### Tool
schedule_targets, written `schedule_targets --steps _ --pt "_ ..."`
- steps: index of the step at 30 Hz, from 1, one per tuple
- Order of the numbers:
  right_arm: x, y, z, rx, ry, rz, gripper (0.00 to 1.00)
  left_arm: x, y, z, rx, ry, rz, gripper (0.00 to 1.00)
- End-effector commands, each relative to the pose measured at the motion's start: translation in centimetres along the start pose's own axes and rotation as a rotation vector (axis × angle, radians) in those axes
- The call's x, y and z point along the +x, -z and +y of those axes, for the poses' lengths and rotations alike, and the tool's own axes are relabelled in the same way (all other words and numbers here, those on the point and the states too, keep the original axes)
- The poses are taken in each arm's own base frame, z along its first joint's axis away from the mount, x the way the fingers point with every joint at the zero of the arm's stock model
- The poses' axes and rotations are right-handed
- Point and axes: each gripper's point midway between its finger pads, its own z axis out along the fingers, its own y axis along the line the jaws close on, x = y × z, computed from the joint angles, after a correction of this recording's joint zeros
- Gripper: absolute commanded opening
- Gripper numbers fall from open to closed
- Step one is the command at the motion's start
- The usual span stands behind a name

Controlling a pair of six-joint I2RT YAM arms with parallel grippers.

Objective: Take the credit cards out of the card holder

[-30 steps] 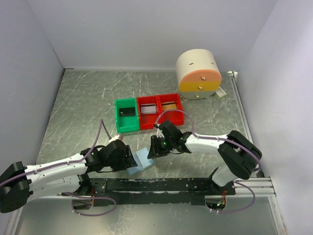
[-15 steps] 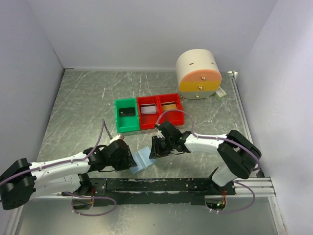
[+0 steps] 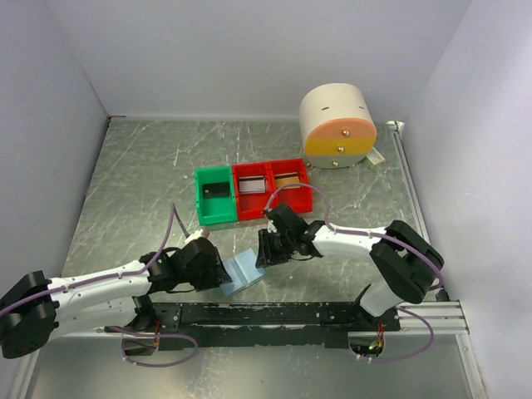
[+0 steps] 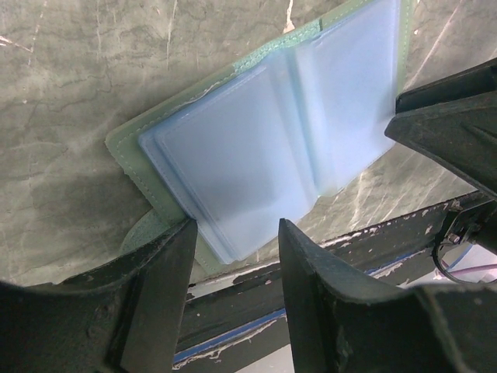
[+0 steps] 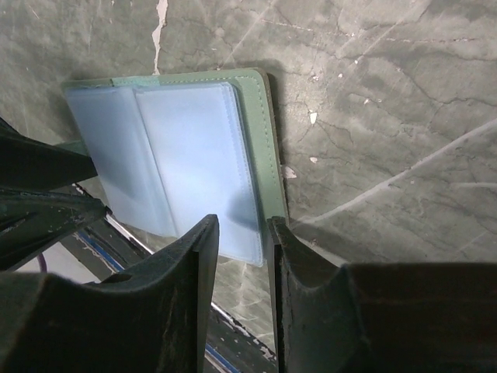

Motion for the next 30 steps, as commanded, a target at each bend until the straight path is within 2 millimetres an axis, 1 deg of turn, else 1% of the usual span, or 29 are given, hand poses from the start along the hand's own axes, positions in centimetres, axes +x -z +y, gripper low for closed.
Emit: schedule_targets --steps 1,4,5,7,10,13,16,18,20,25,28,30 --pt "1.6 -1.0 -1.2 0.033 -0.017 0.051 0.32 0.7 -0.5 1.8 -0.055 -0.020 0.014 0.58" --pt "2.2 -1.6 -1.1 0.015 -0.027 0.077 0.32 0.8 -0.7 1.8 -0.057 -0.027 0.022 0.57" --pt "2.4 -1.8 -0.8 -0.012 -0.034 0.085 0.32 0.8 -0.8 1.8 -0.057 -0.029 0.024 0.56" --pt "2.7 -1.9 0.6 -0.096 -0.048 0.100 0.31 0.9 -0.9 1.7 -0.058 -0.033 0.029 0.56" --pt "2.4 -2.0 2.3 -0.185 -0.070 0.101 0.26 0.9 -0.9 1.7 -0.059 -0.036 0.032 0.55" --pt "1.5 -1.9 3.0 -0.203 -0.060 0.082 0.18 0.9 -0.9 1.6 -0.062 -0.036 0.031 0.54" --pt "0.7 -1.5 3.1 -0.175 -0.036 0.060 0.10 0.8 -0.8 1.8 -0.069 -0.034 0.025 0.53" --pt "0.0 -1.2 3.2 -0.160 -0.012 0.041 0.01 0.6 -0.7 1.8 -0.072 -0.032 0.018 0.52" --pt "-0.3 -1.0 3.3 -0.150 0.012 0.035 0.00 0.4 -0.5 1.7 -0.068 -0.028 0.008 0.52" --pt "-0.3 -0.7 3.6 -0.116 0.068 0.022 0.00 -0.2 -0.4 0.5 -0.019 -0.018 -0.020 0.50" --pt "0.0 -1.0 2.7 -0.077 0.052 0.026 0.00 -0.5 -0.4 0.2 -0.015 -0.011 -0.033 0.51" --pt "0.4 -1.4 1.5 -0.022 0.027 0.037 0.00 -0.6 -0.5 0.2 -0.024 -0.004 -0.038 0.56"
